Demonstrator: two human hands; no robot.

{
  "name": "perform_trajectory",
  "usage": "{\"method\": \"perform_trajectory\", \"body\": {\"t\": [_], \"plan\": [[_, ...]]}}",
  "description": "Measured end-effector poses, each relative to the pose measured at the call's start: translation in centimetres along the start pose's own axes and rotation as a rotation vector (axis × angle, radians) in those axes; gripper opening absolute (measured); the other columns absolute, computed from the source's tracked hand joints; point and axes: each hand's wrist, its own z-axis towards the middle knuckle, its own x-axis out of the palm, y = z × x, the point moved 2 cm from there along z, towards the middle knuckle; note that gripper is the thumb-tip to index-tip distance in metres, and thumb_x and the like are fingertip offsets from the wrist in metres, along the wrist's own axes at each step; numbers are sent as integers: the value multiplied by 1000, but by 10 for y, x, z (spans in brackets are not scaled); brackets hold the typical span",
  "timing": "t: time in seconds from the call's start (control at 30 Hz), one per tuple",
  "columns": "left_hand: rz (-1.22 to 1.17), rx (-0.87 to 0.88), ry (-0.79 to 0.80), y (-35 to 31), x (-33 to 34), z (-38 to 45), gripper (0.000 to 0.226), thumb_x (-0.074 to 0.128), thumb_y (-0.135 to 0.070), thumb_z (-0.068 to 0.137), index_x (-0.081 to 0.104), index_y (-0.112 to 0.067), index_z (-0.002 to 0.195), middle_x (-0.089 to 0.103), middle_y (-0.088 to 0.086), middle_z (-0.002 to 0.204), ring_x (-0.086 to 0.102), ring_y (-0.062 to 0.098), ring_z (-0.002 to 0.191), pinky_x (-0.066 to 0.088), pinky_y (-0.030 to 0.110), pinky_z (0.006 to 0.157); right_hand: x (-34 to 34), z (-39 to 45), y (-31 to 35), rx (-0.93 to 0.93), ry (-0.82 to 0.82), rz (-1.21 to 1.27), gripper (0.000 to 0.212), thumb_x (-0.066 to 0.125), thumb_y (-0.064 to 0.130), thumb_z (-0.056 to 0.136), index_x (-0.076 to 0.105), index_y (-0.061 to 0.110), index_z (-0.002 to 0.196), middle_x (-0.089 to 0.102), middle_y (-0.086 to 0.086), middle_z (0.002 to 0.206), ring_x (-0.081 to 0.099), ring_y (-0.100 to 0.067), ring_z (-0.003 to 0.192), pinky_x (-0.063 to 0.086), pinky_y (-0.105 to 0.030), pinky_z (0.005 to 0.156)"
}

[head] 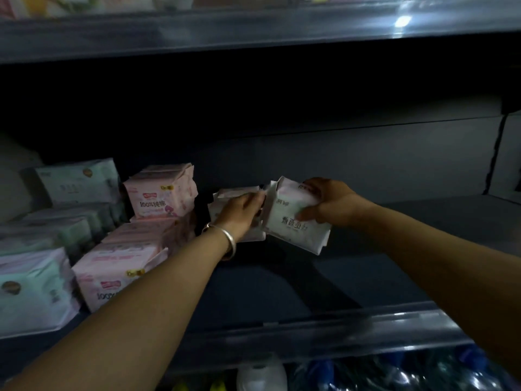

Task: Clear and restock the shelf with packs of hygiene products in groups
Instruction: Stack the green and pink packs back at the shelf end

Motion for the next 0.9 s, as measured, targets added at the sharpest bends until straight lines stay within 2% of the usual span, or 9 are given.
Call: {"method": "perform_trajectory", "body": {"t": [0.07,0.13,0.23,0.3,0.43,0.6,0.73,0.83,0.9], "plan": [[-269,-171,117,-6,5,-9,38,40,-52,94,63,-22,102,66,7,114,63,23,103,48,37,96,-6,-11,3,3,11,37,58,77,9,75,51,15,126,57,-1,114,57,-16,94,52,-20,68],[-418,-209,151,-10,8,-18,39,43,-54,92,62,-23,105,67,9,114,63,25,106,51,42,93,-12,-22,4,3,24,-5,54,75,14,77,52,14,126,60,-4,114,61,-19,94,53,-23,72],[-287,-130,264,-14,13,-29,34,60,-47,82,61,-26,109,67,3,114,63,21,108,49,40,98,-21,-38,5,-15,36,7,44,73,25,81,56,12,120,62,0,105,62,-12,86,51,-20,68],[-193,-140,347,-18,14,-39,44,73,-37,73,59,-24,113,68,2,112,64,19,105,48,37,99,-24,-46,6,-40,47,-15,41,73,31,80,60,11,113,65,-1,102,64,-14,88,55,-28,74],[-234,-198,432,-23,17,-53,38,74,-4,74,62,-14,108,69,7,109,66,20,101,54,29,86,-27,-55,7,-67,89,-94,56,80,35,71,61,14,119,65,1,106,65,-17,96,55,-30,83],[-227,-146,282,-15,19,-55,64,83,0,62,53,-16,117,68,0,101,66,13,92,55,23,79,-24,-57,1,-49,191,-217,82,86,28,64,47,21,136,57,5,120,56,-14,105,46,-25,91],[-123,-103,219,-4,29,-47,74,82,-2,65,43,-19,125,59,-10,97,54,-2,84,47,8,62,-12,-47,-2,-93,138,-329,75,83,21,67,49,17,134,58,-1,122,56,-18,108,47,-33,96],[-68,-118,200,9,30,-35,82,78,0,70,32,-21,134,56,-5,102,54,5,86,47,8,60,-3,-35,-6,-115,106,-344,74,79,16,72,44,17,137,51,-5,130,47,-22,120,41,-33,103],[27,-135,143,23,28,-21,77,74,2,73,31,-19,134,54,3,112,54,15,97,50,19,70,1,-22,-11,-118,91,-428,79,75,21,77,34,19,144,38,-6,142,31,-24,132,30,-31,109]]}}
